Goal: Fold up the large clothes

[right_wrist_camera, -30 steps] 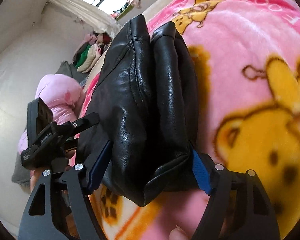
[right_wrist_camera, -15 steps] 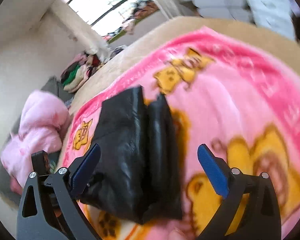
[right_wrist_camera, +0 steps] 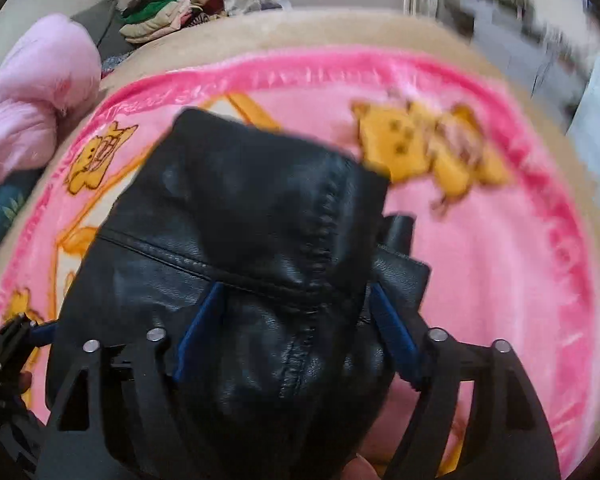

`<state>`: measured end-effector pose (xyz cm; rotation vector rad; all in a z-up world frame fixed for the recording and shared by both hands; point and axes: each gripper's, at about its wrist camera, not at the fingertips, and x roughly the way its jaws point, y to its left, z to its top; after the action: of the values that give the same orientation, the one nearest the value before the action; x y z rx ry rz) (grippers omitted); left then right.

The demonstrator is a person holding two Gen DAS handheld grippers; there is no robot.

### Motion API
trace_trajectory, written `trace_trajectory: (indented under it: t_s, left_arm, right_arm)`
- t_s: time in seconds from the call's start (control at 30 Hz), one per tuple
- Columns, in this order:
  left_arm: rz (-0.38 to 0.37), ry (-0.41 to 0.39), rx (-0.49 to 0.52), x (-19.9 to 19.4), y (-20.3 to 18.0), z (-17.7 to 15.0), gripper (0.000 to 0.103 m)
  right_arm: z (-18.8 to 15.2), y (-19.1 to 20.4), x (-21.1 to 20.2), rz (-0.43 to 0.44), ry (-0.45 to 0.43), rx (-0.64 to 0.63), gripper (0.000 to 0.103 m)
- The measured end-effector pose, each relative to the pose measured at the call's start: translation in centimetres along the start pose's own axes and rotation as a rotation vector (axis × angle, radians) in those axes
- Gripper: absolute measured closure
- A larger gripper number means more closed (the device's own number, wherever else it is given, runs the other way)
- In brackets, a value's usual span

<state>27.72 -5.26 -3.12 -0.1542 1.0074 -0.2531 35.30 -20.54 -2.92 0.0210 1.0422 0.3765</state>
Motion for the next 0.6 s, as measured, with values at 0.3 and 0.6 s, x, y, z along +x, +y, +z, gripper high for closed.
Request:
trace_trajectory:
  t_s: [0.3, 0.6]
  left_arm:
    - [0.005, -0.001, -0.002, 0.2, -0.1, 0.0, 0.009]
    - [-0.001, -0.023, -0.008, -1.2, 0.2, -0.2, 0.01]
  right_arm:
    - [-0.5, 0.4, 0.5, -0.018, -0.024, -0.004, 0.027]
    - [-1.5, 0.7, -5.5, 0.006, -0.117, -0.016, 0.016]
